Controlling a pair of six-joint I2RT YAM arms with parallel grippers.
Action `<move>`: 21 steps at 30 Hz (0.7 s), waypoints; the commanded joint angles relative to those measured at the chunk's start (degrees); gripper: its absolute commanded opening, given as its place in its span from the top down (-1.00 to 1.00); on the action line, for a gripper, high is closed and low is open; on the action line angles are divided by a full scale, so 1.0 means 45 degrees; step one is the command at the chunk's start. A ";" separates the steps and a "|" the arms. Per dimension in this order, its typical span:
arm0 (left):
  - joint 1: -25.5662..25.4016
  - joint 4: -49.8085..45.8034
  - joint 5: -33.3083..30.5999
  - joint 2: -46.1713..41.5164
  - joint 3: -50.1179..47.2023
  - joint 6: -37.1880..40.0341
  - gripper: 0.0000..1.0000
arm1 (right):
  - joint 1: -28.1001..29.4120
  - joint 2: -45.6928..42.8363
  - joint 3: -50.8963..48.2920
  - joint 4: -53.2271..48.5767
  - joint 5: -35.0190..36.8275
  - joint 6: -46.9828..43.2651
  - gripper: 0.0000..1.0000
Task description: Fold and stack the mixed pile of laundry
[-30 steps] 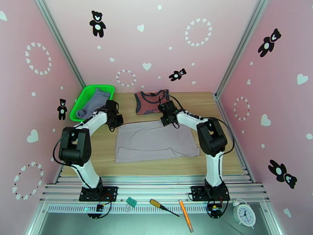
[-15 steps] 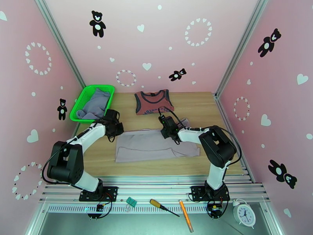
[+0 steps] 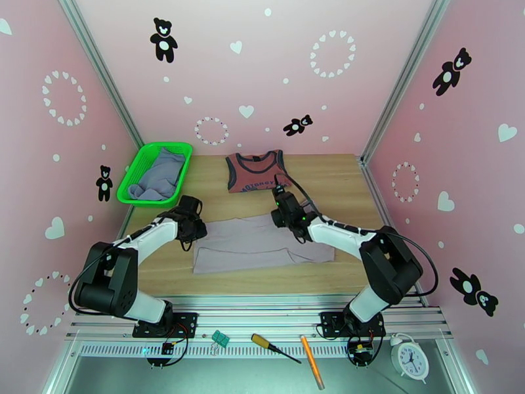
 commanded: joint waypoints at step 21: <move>-0.0110 -0.0093 -0.0463 0.0726 0.0150 -0.0222 0.31 | 0.0056 0.2206 -0.0927 -0.1489 -0.0972 0.2925 0.71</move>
